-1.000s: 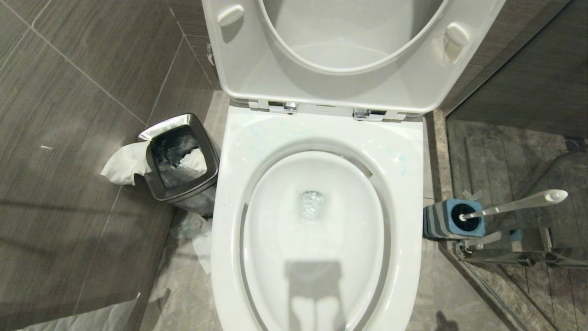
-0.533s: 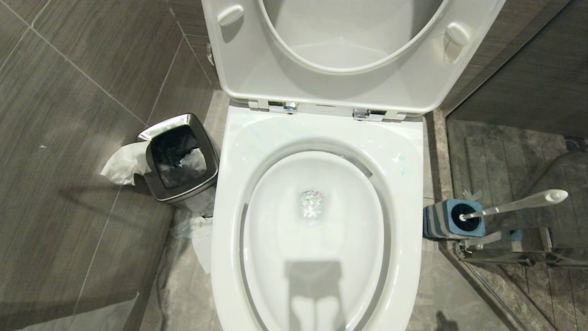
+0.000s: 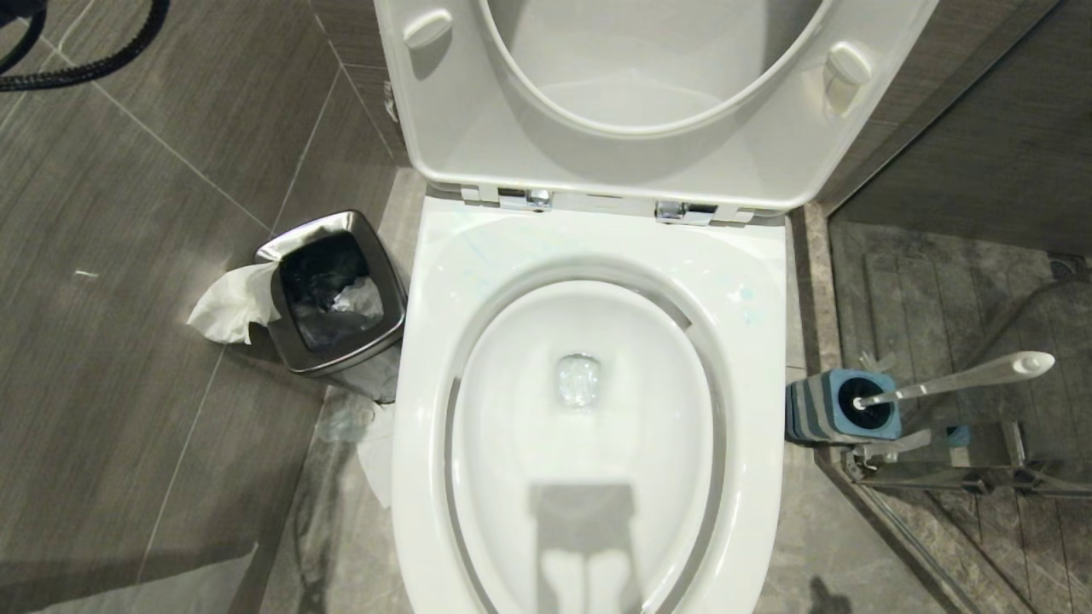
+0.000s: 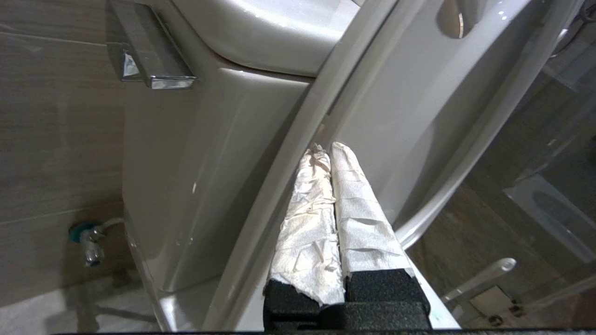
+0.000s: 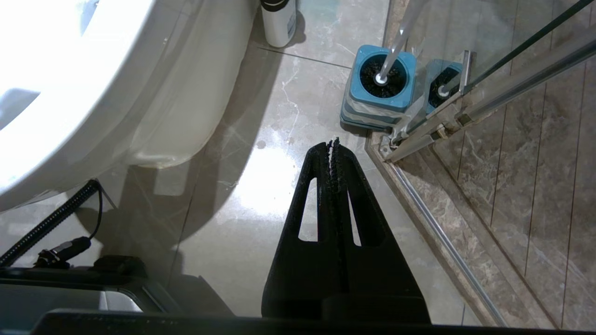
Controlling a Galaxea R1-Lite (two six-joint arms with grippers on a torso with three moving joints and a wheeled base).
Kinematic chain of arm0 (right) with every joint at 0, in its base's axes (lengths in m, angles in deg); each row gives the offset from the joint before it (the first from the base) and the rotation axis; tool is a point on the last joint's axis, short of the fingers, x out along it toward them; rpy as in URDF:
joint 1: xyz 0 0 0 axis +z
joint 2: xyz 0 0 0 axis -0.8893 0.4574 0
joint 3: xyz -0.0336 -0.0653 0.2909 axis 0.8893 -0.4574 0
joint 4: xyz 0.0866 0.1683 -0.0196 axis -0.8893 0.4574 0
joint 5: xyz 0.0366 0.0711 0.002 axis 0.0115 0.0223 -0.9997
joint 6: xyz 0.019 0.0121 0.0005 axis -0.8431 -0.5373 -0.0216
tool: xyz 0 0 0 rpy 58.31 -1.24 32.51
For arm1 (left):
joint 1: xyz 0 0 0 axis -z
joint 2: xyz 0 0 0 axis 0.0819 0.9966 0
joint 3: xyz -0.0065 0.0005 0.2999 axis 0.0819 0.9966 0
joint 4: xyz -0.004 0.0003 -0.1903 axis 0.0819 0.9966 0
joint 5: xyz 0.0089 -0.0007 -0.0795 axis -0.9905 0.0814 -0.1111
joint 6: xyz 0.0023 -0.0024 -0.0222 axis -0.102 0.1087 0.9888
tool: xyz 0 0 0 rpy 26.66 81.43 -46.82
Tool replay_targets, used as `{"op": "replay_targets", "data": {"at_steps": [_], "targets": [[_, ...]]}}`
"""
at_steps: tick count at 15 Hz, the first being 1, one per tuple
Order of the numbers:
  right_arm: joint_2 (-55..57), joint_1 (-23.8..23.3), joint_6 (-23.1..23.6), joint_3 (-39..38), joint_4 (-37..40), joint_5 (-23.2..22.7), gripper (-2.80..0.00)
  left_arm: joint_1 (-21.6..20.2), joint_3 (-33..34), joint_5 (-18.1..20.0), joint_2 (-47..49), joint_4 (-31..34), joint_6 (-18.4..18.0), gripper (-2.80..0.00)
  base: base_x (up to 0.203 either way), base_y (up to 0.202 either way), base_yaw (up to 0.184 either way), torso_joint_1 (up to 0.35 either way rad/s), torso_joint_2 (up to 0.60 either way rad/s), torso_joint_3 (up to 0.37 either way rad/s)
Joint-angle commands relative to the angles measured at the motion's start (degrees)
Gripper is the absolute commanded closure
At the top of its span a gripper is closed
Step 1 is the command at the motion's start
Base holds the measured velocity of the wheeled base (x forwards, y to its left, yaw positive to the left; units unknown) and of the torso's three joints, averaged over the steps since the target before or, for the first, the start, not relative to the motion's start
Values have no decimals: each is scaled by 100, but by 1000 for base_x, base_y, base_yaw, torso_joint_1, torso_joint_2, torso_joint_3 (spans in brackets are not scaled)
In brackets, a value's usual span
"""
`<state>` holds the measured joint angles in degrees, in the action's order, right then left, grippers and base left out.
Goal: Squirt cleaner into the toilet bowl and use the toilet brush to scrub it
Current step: Close the toilet lid
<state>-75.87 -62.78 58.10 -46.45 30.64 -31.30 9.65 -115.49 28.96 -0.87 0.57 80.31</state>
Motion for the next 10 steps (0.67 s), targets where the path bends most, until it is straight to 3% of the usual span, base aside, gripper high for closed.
{"op": "replay_targets", "data": {"at_steps": [1, 4, 8, 10], "targets": [[5, 0, 2, -1, -2, -2, 0, -18, -29, 3, 277, -273, 10, 0, 0, 0, 0, 0, 0, 0], [5, 0, 2, -1, -1, -2, 0, -20, -31, -6, 494, -740, -92, 0, 0, 0, 0, 0, 0, 0], [5, 0, 9, -1, -1, -2, 0, -20, -123, -26, 771, -838, -418, 0, 0, 0, 0, 0, 0, 0], [5, 0, 2, -1, -1, -2, 0, -21, -332, -287, 927, -834, -482, 0, 0, 0, 0, 0, 0, 0]]}}
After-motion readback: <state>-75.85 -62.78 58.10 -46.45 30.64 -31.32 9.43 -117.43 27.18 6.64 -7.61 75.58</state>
